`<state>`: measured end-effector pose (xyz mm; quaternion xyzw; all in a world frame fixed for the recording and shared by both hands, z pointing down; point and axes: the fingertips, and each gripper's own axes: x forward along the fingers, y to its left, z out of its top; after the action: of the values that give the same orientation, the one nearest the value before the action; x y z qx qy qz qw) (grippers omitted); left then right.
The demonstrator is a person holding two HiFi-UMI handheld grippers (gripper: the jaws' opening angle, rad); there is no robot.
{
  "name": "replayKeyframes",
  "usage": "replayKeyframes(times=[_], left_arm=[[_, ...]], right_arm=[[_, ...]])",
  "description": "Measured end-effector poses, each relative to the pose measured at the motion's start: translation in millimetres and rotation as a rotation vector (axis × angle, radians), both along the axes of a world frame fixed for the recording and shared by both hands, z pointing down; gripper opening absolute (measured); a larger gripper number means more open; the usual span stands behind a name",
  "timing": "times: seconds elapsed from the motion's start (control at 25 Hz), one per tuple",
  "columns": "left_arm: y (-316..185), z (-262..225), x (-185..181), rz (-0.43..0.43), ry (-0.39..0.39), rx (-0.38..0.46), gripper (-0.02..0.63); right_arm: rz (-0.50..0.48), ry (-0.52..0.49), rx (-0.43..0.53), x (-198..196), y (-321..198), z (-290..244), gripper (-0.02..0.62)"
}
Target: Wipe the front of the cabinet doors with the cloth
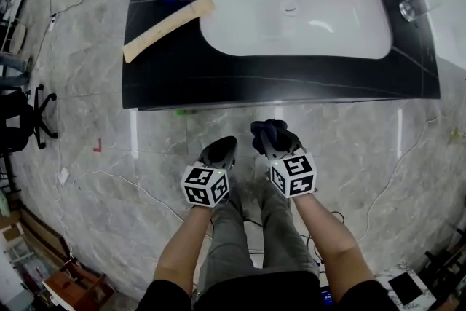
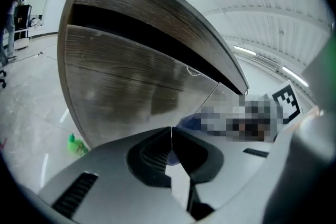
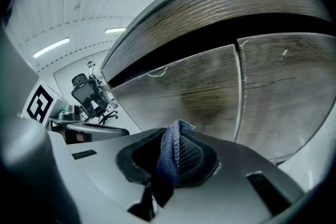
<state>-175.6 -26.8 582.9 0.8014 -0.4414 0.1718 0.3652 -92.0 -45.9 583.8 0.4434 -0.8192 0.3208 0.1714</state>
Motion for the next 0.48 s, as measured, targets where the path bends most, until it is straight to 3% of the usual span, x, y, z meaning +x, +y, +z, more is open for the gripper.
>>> replayKeyframes(times=[0.48], left_arm=[[9.0, 17.4, -108.4, -0.113, -0.018, 0.002, 0.014]], right_arm=[[-0.157, -0.011, -0.012, -132.7, 13.7, 16.9, 0.051]])
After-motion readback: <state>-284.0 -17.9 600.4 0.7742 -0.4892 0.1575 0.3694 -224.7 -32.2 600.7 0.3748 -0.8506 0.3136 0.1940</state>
